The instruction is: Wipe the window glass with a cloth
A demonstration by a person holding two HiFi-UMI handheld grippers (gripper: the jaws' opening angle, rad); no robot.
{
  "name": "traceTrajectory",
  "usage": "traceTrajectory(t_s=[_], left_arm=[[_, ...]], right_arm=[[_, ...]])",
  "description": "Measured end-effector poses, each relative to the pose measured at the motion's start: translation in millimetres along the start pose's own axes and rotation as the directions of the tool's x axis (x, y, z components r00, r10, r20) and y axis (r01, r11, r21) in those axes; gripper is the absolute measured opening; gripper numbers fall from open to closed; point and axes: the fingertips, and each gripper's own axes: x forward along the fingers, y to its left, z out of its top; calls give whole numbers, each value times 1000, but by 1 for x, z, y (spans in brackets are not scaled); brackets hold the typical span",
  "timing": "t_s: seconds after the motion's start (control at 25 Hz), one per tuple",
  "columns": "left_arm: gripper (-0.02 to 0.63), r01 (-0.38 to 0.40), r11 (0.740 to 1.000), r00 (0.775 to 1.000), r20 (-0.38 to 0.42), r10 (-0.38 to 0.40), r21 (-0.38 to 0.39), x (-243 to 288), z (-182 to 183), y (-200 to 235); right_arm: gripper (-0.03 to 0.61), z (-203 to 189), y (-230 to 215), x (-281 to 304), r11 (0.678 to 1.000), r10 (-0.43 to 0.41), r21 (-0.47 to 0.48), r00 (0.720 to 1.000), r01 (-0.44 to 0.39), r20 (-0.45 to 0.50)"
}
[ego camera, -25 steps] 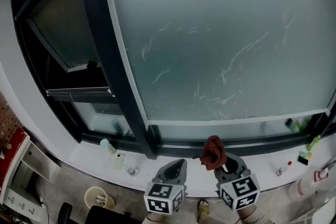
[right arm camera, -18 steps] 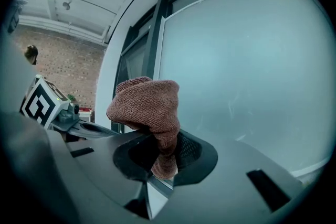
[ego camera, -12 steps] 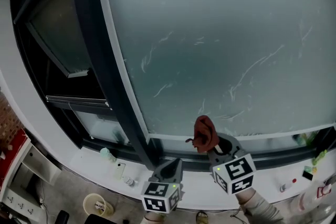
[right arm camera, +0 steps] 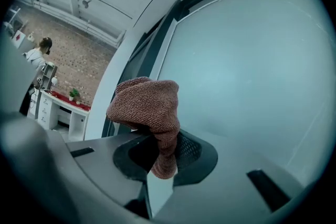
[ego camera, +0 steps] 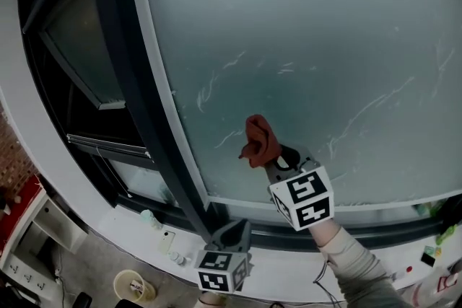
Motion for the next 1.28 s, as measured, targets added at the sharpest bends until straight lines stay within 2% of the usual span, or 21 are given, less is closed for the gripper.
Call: traceTrajectory(t_s=[0.36, 0.64, 0.96, 1.28], left_arm=[[5, -46, 999, 999, 2, 46, -28, 23, -1, 11], [5, -78, 996, 997, 3, 79, -50, 31, -4, 21], [5, -94, 994, 995, 24, 95, -57, 39, -1, 25], [5, -82, 996, 996, 28, 83, -38, 48, 6, 20]], right_arm=[[48, 37, -20, 80, 999, 25, -39, 999, -24, 30], [48, 54, -22, 120, 999, 30, -37, 999, -28, 33], [48, 62, -22, 141, 999, 29, -32, 1000, -28, 5], [48, 55, -43, 139, 999, -14, -40, 1000, 13, -23]])
